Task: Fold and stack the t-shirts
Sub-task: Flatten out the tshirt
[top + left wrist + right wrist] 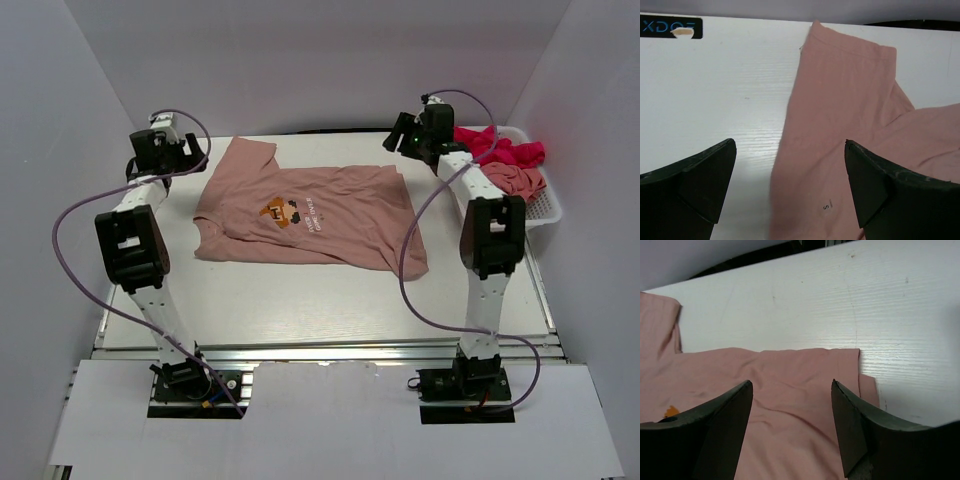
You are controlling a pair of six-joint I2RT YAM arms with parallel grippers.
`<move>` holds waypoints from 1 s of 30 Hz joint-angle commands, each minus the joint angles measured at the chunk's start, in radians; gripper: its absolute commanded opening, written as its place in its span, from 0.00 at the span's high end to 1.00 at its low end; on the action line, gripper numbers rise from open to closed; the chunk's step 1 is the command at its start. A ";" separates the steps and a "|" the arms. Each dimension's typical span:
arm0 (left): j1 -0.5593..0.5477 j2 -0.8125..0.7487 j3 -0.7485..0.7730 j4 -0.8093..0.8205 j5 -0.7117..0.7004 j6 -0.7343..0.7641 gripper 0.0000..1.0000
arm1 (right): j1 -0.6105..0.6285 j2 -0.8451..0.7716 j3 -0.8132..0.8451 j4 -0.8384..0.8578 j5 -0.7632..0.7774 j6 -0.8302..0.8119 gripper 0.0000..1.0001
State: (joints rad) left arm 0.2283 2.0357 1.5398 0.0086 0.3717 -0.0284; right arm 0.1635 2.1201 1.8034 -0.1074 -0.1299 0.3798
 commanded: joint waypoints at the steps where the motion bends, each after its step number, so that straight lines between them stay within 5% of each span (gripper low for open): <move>1: -0.030 0.010 0.091 0.017 0.007 -0.044 0.02 | -0.004 0.092 0.152 -0.118 -0.028 -0.025 0.32; 10: -0.138 0.089 0.184 -0.013 -0.079 -0.019 0.02 | -0.018 0.282 0.355 -0.222 0.056 -0.012 0.37; 16: -0.171 0.098 0.166 -0.033 -0.129 -0.016 0.02 | -0.019 0.229 0.171 -0.137 0.052 0.021 0.38; 30: -0.205 0.115 0.128 -0.050 -0.218 -0.004 0.02 | -0.018 0.262 0.140 -0.091 0.021 0.021 0.39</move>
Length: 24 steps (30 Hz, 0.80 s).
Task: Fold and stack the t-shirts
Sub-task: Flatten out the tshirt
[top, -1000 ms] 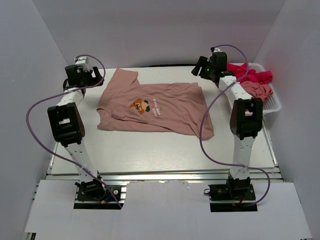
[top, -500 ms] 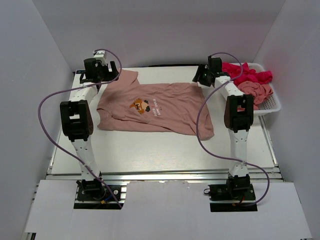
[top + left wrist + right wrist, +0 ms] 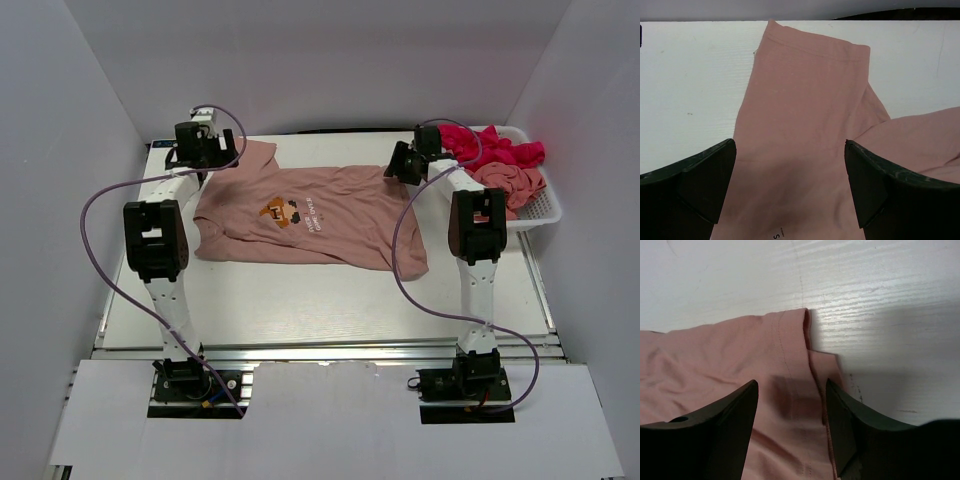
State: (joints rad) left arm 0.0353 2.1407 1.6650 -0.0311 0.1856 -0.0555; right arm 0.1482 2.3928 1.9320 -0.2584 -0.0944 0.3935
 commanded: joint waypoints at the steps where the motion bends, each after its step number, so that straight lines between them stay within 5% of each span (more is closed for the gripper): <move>1: -0.014 0.015 0.004 -0.012 -0.034 0.025 0.02 | -0.002 -0.001 0.018 0.068 -0.014 0.007 0.38; 10: -0.020 0.051 -0.021 -0.047 -0.046 0.034 0.02 | -0.004 0.106 0.208 0.082 -0.033 0.002 0.43; 17: -0.020 0.074 -0.013 -0.070 -0.061 0.034 0.03 | -0.004 0.097 0.174 0.113 -0.027 -0.002 0.66; 22: -0.020 0.097 0.032 -0.101 -0.100 0.046 0.03 | -0.006 0.071 0.127 0.117 -0.010 -0.022 0.67; 24: -0.021 0.097 0.032 -0.096 -0.101 0.043 0.03 | -0.009 0.059 0.102 0.127 0.002 -0.025 0.88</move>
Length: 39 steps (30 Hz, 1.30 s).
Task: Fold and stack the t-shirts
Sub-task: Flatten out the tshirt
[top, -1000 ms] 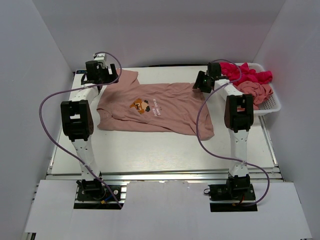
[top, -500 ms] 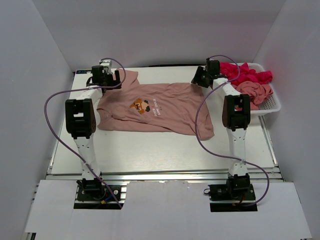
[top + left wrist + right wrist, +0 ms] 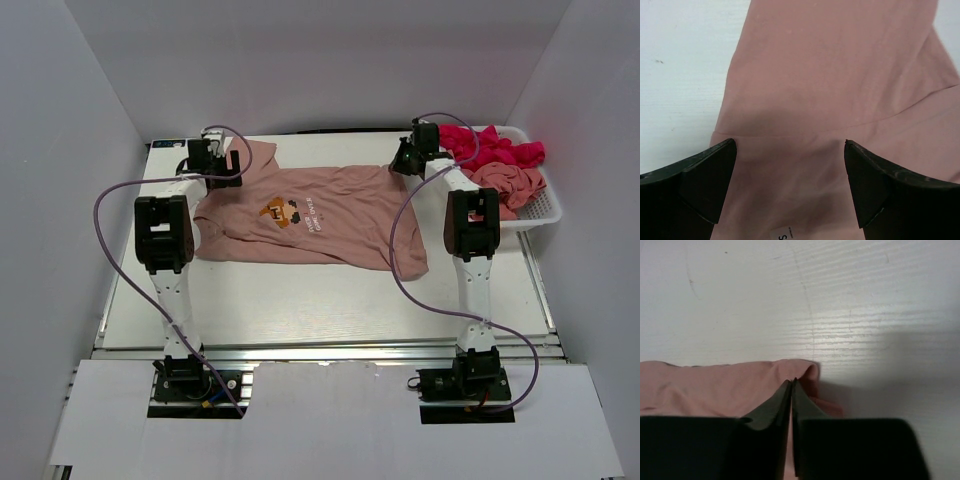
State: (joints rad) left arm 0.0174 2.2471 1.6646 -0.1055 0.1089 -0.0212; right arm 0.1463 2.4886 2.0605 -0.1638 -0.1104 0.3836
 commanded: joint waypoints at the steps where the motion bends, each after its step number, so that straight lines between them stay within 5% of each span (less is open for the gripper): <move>1: -0.002 -0.009 0.032 -0.023 -0.025 0.007 0.03 | -0.008 -0.039 -0.028 0.032 0.017 -0.012 0.97; 13: -0.002 -0.011 0.050 -0.042 -0.066 0.020 0.03 | -0.054 -0.146 -0.117 0.127 0.146 -0.032 1.00; 26: -0.002 -0.017 0.070 -0.071 -0.055 0.020 0.03 | -0.093 -0.073 0.032 0.211 0.137 -0.121 1.00; 27: -0.002 -0.020 0.075 -0.075 -0.054 0.020 0.03 | -0.093 -0.073 0.030 0.217 0.130 -0.124 0.90; 28: -0.002 -0.026 0.076 -0.079 -0.048 0.020 0.02 | -0.093 -0.076 0.018 0.222 0.120 -0.123 0.54; 30: -0.002 -0.064 0.064 -0.088 -0.035 0.044 0.03 | -0.091 -0.106 -0.011 0.236 0.085 -0.112 0.27; 39: -0.002 -0.478 -0.072 -0.247 0.089 0.073 0.02 | -0.053 -0.523 -0.448 0.348 0.041 -0.066 0.17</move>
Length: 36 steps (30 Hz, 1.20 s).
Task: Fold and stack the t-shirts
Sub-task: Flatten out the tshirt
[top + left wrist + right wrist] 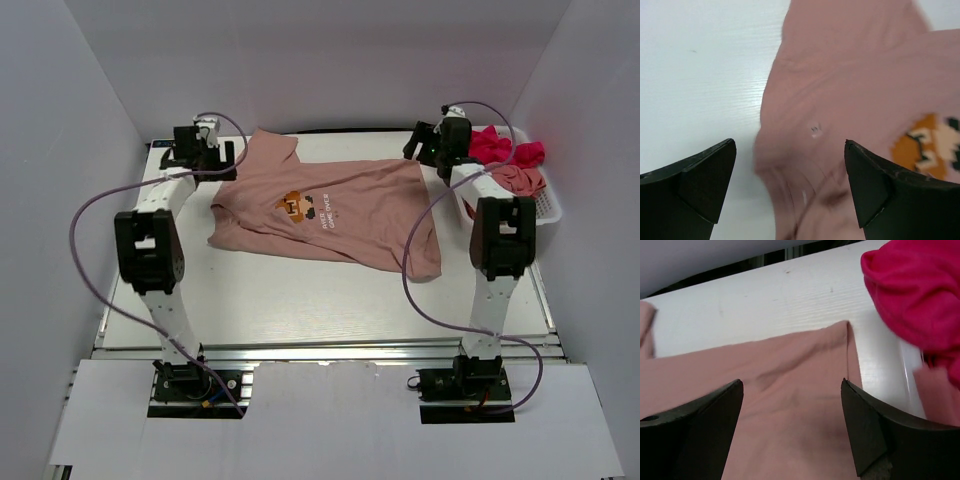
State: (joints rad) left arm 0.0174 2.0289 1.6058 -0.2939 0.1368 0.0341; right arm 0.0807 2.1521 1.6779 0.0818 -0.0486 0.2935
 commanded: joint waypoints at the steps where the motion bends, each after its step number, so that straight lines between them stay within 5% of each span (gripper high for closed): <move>1: -0.002 -0.297 -0.026 -0.098 0.064 0.021 0.02 | 0.031 -0.261 -0.101 0.101 -0.026 0.033 0.17; 8: -0.002 -0.487 -0.154 -0.274 0.124 0.082 0.02 | 0.154 -0.538 -0.345 0.073 0.044 0.022 0.18; 21: -0.002 -0.414 -0.517 0.022 0.199 0.135 0.04 | 0.274 -0.837 -0.697 0.054 0.280 0.050 0.22; 36: 0.000 -0.417 -0.616 0.211 0.248 0.147 0.05 | 0.455 -0.729 -0.822 0.113 0.343 0.082 0.25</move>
State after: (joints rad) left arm 0.0174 1.6203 1.0008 -0.1421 0.3466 0.1673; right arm 0.5163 1.4254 0.8543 0.1307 0.2390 0.3645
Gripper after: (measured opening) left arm 0.961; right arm 0.753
